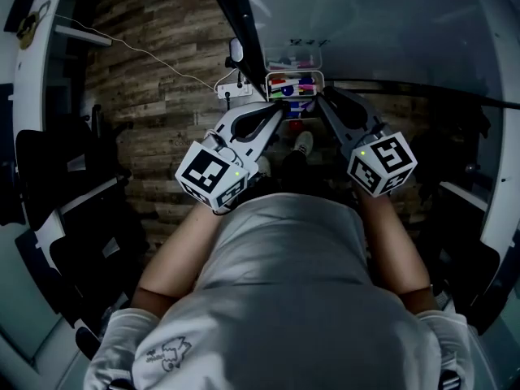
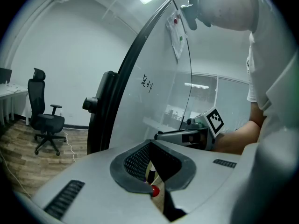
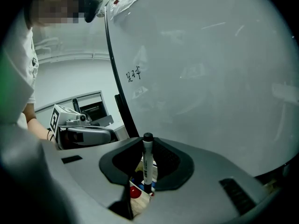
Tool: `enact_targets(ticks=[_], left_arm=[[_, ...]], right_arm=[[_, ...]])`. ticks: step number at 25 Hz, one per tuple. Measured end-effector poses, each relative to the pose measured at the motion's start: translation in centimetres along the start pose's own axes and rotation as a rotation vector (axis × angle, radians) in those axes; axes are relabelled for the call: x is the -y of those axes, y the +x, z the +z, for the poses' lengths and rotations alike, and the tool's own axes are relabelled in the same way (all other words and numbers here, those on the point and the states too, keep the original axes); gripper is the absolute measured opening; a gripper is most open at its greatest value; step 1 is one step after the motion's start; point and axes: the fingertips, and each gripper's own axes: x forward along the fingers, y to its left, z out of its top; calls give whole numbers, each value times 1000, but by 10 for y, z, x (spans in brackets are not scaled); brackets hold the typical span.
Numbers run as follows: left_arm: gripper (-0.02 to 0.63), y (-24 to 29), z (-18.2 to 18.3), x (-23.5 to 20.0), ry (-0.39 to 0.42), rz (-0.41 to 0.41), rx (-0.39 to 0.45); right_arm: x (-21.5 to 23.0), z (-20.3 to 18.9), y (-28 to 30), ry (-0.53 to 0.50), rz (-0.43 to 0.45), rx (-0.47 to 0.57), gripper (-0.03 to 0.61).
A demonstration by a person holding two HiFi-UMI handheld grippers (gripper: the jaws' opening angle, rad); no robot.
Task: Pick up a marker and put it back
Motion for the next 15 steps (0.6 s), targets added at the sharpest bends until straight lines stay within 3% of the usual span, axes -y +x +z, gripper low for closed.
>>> enact_targets(ticks=[15], left_arm=[[5, 4, -6, 0, -20, 1, -18]], right_arm=[[0, -23, 1, -2, 29, -88, 75]])
